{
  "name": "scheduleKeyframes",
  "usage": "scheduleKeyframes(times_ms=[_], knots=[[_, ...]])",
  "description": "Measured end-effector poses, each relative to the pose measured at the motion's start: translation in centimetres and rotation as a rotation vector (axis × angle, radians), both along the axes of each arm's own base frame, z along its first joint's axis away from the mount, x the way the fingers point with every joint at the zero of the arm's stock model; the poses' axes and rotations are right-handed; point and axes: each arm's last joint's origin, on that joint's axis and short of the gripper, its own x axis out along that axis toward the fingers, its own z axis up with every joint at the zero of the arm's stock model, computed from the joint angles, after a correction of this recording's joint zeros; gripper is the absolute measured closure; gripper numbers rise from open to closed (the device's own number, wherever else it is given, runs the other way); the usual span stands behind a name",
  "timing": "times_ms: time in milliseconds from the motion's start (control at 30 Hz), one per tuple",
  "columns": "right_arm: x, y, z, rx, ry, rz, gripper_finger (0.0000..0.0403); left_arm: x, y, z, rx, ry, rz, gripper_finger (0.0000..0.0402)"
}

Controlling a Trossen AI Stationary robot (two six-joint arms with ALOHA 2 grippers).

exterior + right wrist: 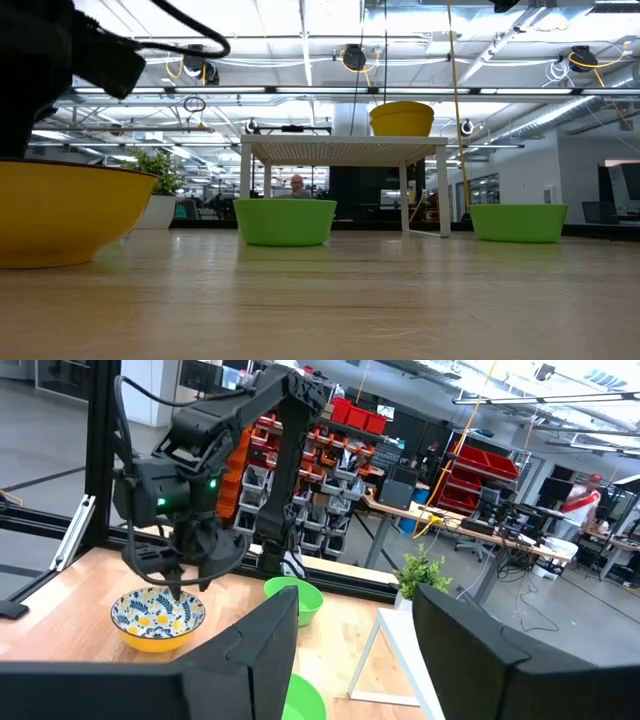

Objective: Pick & Place Mini bowls
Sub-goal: Stack the blue and yellow patterned bowl on top of the blue and yellow patterned bowls on the shelf

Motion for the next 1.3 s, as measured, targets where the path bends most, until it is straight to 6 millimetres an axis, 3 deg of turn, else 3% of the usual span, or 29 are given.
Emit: scheduleKeyframes(times_ms=[167,433,567,767,867,1033,1300], knots=[[0.0,0.0,0.0,0.000,0.000,0.000,0.0218,0.2,-0.2,-1.2,-0.066,-0.047,-0.006,0.0190],[0.0,0.0,0.0,0.000,0.000,0.000,0.0218,0.5,-0.1,-1.3,-0.082,-0.066,0.002,0.0202],[0.0,0.0,0.0,0.006,-0.001,0.001,0.0218,0.9,0.0,-1.3,-0.139,-0.071,0.004,0.0256],[0.0,0.0,0.0,0.006,0.001,0.001,0.0218,1.3,0.4,-1.0,-0.184,-0.066,-0.006,0.0377],[0.0,0.0,0.0,0.006,0.001,0.001,0.0218,1.6,0.7,-0.8,-0.208,-0.061,0.002,0.0386],[0.0,0.0,-0.1,0.006,0.000,0.001,0.0218,2.3,1.0,0.8,-0.208,-0.070,-0.052,0.0392],[0.0,0.0,-0.4,0.001,-0.020,0.002,0.0218,4.0,2.7,7.0,-0.191,-0.106,-0.102,0.0392]])
